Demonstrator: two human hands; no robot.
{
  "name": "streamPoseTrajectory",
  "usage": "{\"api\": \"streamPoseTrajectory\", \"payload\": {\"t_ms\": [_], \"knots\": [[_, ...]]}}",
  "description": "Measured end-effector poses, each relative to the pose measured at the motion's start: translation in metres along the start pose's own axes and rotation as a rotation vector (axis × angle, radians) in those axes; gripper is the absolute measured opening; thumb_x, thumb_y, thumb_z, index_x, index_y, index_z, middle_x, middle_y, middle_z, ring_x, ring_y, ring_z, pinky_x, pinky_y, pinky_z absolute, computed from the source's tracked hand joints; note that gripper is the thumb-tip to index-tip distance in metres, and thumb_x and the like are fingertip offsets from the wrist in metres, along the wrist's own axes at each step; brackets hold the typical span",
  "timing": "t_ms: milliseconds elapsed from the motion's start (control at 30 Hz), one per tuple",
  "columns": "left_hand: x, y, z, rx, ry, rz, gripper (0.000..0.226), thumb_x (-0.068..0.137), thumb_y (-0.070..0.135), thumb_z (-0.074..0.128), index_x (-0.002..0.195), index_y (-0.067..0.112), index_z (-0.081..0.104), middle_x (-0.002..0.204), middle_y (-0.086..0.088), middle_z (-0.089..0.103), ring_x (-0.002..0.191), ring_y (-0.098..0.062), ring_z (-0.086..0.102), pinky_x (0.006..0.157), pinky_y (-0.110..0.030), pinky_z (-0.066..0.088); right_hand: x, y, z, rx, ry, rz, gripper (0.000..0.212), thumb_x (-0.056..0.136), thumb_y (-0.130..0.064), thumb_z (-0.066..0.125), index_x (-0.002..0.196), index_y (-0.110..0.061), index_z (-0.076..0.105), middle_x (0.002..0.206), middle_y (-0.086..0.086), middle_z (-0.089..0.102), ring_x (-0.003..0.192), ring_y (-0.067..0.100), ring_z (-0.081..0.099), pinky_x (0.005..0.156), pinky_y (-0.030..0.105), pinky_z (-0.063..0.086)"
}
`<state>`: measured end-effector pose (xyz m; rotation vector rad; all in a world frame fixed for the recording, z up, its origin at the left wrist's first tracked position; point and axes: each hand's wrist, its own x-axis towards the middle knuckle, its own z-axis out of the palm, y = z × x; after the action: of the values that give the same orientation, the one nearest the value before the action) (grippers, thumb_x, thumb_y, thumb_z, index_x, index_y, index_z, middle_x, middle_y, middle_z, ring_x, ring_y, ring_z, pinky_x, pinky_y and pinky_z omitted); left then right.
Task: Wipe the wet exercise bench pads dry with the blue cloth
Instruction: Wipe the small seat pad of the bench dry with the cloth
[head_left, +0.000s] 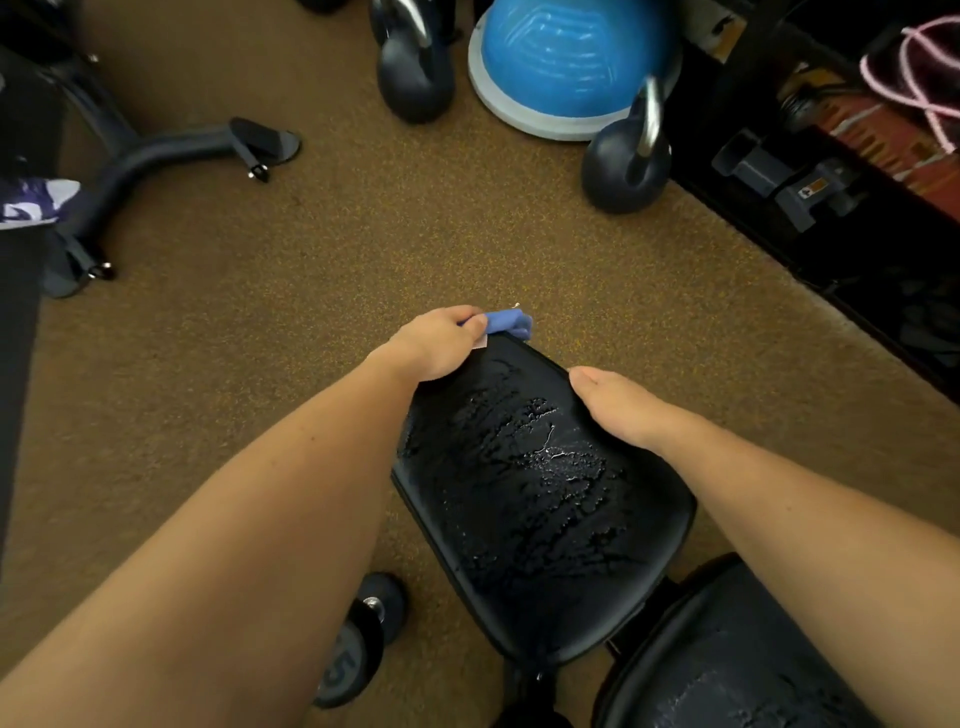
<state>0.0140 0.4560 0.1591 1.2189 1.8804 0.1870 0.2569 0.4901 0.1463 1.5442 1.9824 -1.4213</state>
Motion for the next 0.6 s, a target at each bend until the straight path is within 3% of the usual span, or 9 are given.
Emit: {"api": "streamPoseTrajectory", "payload": {"t_ms": [33,100,300,500,600], "knots": [[-0.003,-0.006,0.001,-0.024,0.019,-0.007,0.034,0.106,0.042,0.033,0.128,0.033,0.058,0.119,0.005,0.06,0.113,-0.021,0.053,0.095,-0.033,0.038,-0.001,0.001,0.001,-0.005,0.01,0.007,0.047,0.109,-0.04,0.022,0.137,-0.022,0.054,0.145,0.0,0.051,0.133,0.021,0.045,0.107,0.033,0.032],[-0.011,-0.019,0.002,-0.098,0.057,-0.024,0.034,0.107,0.039,0.031,0.123,0.034,0.06,0.117,0.003,0.059,0.113,-0.022,0.053,0.091,-0.032,0.036,-0.002,-0.001,0.004,-0.023,0.022,0.004,0.051,0.109,-0.041,0.02,0.152,-0.022,0.039,0.157,-0.002,0.039,0.144,0.02,0.034,0.115,0.033,0.024],[-0.053,-0.051,0.009,-0.4,0.172,-0.062,0.037,0.107,0.032,0.035,0.137,0.043,0.053,0.123,0.015,0.058,0.116,-0.011,0.051,0.093,-0.022,0.031,-0.007,-0.004,0.006,-0.049,0.077,-0.012,0.051,0.109,-0.038,0.018,0.155,-0.02,0.034,0.16,-0.001,0.034,0.147,0.019,0.029,0.116,0.031,0.02],[-0.103,-0.087,0.047,-0.965,0.201,0.068,0.051,0.097,0.023,0.038,0.141,0.045,0.051,0.15,0.016,0.048,0.14,-0.009,0.042,0.119,-0.041,0.03,-0.006,-0.003,0.007,-0.024,0.087,0.033,0.052,0.108,-0.044,0.019,0.155,-0.026,0.033,0.16,-0.003,0.034,0.146,0.021,0.031,0.119,0.038,0.021],[-0.11,-0.103,0.053,-0.84,0.292,0.088,0.056,0.101,0.001,0.038,0.137,0.043,0.05,0.159,0.013,0.033,0.147,-0.003,0.026,0.125,-0.036,0.016,-0.005,-0.001,0.007,-0.009,0.082,0.044,0.052,0.107,-0.047,0.019,0.153,-0.03,0.035,0.157,-0.004,0.038,0.143,0.021,0.035,0.118,0.039,0.025]]}}
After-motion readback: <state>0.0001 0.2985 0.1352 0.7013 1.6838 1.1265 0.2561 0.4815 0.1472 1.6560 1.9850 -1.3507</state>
